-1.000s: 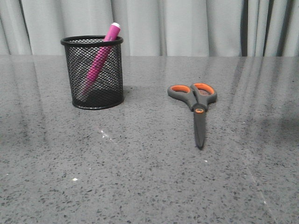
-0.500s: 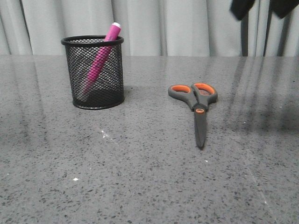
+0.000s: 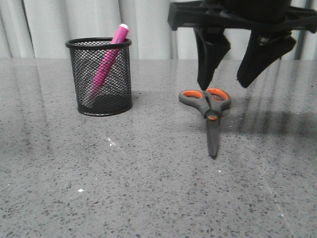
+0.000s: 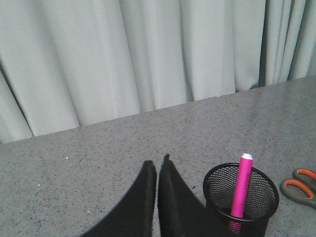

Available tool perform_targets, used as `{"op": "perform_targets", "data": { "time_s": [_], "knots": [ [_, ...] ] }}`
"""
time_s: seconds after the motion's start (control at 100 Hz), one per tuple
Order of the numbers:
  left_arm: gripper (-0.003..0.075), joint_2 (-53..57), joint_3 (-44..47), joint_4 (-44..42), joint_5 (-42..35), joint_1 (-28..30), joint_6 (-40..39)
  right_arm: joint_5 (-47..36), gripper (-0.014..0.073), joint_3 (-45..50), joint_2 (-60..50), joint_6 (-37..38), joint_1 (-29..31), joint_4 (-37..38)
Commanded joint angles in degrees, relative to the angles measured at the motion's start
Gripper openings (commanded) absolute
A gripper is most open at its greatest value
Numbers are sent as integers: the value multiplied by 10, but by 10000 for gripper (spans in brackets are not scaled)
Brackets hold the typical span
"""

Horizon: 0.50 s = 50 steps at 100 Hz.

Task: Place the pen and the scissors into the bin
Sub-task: 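Lower the right gripper onto the scissors and grasp them by the blades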

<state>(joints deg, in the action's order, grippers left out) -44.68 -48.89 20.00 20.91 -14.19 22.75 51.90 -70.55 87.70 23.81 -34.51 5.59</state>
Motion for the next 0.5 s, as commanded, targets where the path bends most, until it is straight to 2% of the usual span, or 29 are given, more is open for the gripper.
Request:
{"op": "perform_targets", "data": {
  "time_s": [0.0,0.49],
  "knots": [
    [-22,4,-15,11,-43,1,-7,-29,382,-19,-9,13,1,-2],
    [-22,4,-15,11,-43,1,-7,-61,382,-19,53,65,2,15]
  ]
}}
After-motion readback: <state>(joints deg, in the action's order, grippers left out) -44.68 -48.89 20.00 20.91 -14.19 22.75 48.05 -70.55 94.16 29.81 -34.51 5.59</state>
